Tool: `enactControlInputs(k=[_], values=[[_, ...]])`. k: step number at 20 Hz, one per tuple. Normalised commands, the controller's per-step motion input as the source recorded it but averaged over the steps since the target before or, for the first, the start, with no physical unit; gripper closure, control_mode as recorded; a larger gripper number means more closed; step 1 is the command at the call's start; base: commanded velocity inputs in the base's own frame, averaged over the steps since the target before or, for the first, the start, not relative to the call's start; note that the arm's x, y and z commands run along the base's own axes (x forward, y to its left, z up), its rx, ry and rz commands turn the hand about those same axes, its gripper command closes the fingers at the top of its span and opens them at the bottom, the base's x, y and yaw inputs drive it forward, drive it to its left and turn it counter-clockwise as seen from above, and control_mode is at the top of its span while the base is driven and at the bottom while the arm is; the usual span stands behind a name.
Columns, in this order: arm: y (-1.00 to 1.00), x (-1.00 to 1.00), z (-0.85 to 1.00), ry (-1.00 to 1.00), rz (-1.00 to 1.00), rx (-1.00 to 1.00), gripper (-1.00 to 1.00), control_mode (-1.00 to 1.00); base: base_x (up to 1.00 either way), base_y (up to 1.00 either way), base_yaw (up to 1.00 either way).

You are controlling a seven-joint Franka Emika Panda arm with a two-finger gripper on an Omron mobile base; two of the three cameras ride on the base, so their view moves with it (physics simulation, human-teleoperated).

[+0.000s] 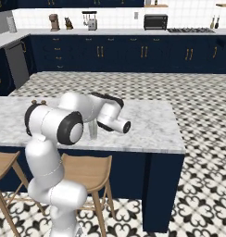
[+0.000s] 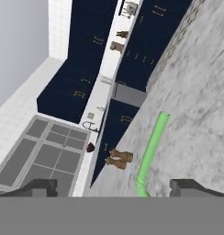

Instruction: Take a straw from the drawer in front and place it inside the glass cup on the dining counter.

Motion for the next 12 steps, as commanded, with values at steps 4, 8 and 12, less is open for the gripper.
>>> enactControlInputs(k=[4,8,12], values=[[-0.03,-0.15,0.19,0.0,-0.09,-0.19,-1.0,-1.0,0.0,0.0,0.0],[-0.16,-0.4,0.22,0.0,-0.13,-0.21,-1.0,-1.0,0.0,0.0,0.0],[-0.54,-0.88,0.61,-0.11,-0.16,-0.15,-1.0,-1.0,0.0,0.0,0.0]])
